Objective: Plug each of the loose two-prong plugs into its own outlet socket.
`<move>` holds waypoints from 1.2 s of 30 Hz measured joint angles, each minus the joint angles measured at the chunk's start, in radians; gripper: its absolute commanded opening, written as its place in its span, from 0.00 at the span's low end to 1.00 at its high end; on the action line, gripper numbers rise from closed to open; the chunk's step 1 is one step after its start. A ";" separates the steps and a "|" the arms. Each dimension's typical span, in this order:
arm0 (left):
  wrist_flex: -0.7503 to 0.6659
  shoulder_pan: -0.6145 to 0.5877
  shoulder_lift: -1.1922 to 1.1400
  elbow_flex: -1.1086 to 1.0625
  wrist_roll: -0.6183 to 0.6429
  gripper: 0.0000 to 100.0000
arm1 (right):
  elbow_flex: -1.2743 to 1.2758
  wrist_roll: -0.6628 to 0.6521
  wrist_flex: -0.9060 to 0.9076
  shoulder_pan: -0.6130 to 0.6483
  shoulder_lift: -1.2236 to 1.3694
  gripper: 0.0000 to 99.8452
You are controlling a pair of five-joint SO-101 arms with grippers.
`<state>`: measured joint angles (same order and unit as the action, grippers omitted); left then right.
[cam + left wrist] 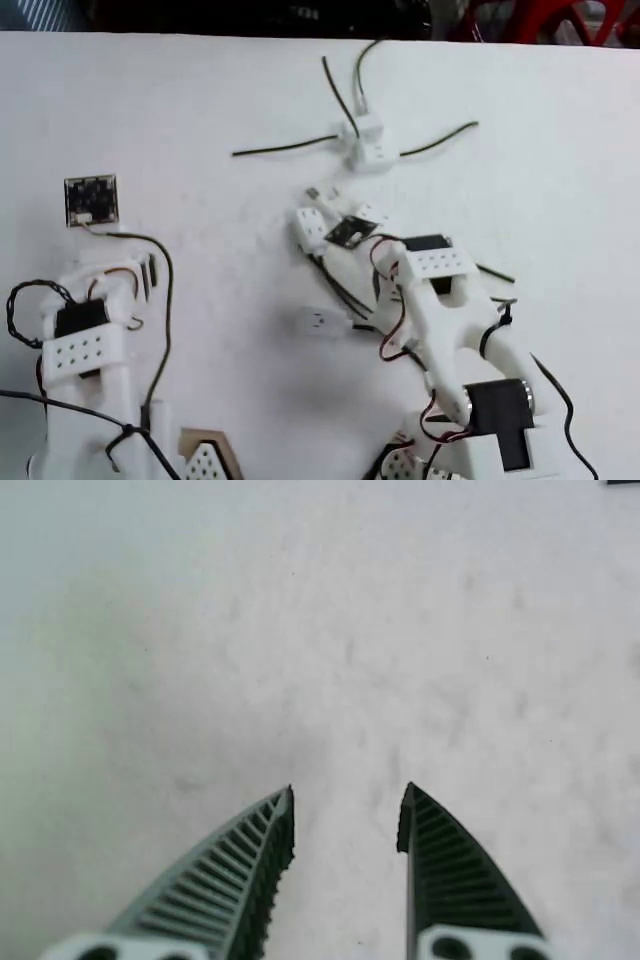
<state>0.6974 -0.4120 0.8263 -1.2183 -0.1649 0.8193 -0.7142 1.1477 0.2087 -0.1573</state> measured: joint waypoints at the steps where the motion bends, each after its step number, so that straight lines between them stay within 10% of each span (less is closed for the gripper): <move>1: 0.000 0.000 0.000 0.000 0.000 0.18 | 0.000 0.000 0.000 0.000 0.000 0.11; 36: 0.000 0.000 0.000 0.000 0.000 0.18 | -0.011 -0.112 0.118 -0.097 -0.046 0.02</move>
<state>0.6974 -0.4120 0.8263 -1.2183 -0.1649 0.8086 -0.8263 1.2658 0.1120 -0.2033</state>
